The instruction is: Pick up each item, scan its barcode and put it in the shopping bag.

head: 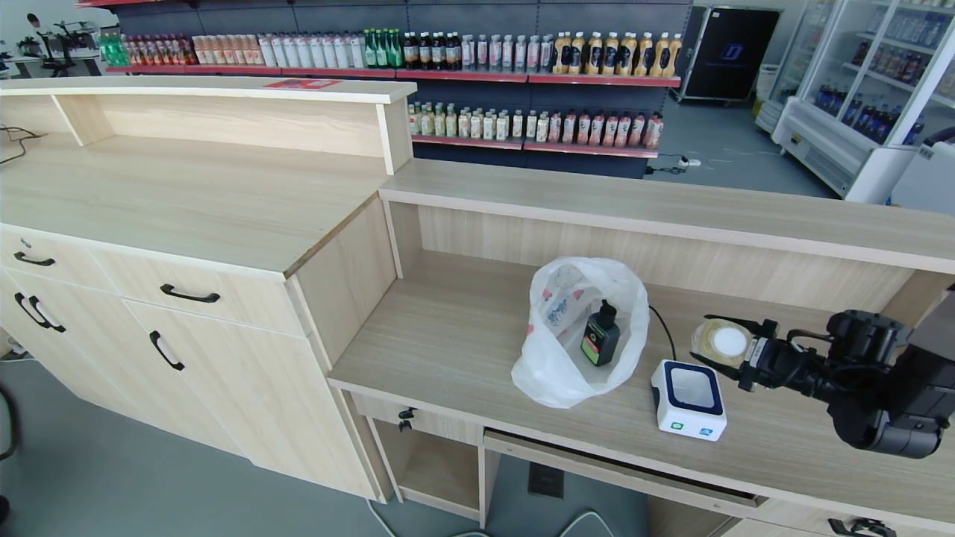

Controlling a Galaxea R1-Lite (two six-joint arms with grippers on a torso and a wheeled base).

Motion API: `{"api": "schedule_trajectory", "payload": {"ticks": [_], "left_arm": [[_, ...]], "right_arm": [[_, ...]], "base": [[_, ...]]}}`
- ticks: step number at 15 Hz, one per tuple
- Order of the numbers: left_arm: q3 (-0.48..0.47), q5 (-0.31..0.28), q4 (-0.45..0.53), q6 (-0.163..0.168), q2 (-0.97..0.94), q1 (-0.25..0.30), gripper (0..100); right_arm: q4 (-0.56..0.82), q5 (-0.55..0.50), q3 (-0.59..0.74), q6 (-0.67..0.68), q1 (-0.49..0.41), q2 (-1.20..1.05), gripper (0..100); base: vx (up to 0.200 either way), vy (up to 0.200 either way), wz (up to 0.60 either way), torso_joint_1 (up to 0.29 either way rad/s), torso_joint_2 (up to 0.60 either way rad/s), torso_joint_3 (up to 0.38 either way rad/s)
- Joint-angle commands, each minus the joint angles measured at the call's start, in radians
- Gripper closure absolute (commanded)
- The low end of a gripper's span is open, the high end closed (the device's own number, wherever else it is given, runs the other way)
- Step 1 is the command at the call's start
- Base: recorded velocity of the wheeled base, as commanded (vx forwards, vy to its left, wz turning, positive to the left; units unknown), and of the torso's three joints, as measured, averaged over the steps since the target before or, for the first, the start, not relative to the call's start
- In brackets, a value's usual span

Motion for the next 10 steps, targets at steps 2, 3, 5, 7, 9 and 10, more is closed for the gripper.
{"api": "schedule_trajectory", "payload": {"ticks": [2, 3, 5, 7, 9, 10], "left_arm": [[0.000, 0.000, 0.000, 0.000, 0.000, 0.000, 0], [0.000, 0.000, 0.000, 0.000, 0.000, 0.000, 0], [0.000, 0.000, 0.000, 0.000, 0.000, 0.000, 0], [0.000, 0.000, 0.000, 0.000, 0.000, 0.000, 0], [0.000, 0.000, 0.000, 0.000, 0.000, 0.000, 0], [0.000, 0.000, 0.000, 0.000, 0.000, 0.000, 0]], "right_arm": [[0.002, 0.000, 0.000, -0.002, 0.000, 0.024, 100], [0.003, -0.002, -0.003, -0.002, 0.002, 0.031, 100], [0.003, -0.002, -0.014, -0.002, 0.010, 0.039, 100], [0.003, -0.003, -0.028, -0.001, 0.014, 0.047, 100], [0.003, -0.003, -0.043, 0.007, 0.028, 0.057, 100], [0.003, -0.003, -0.046, 0.012, 0.036, 0.060, 100]], "base": [[0.000, 0.000, 0.00, 0.000, 0.00, 0.000], [0.000, 0.000, 0.00, 0.000, 0.00, 0.000], [0.000, 0.000, 0.00, 0.000, 0.00, 0.000], [0.000, 0.000, 0.00, 0.000, 0.00, 0.000], [0.000, 0.000, 0.00, 0.000, 0.00, 0.000], [0.000, 0.000, 0.00, 0.000, 0.00, 0.000]]}}
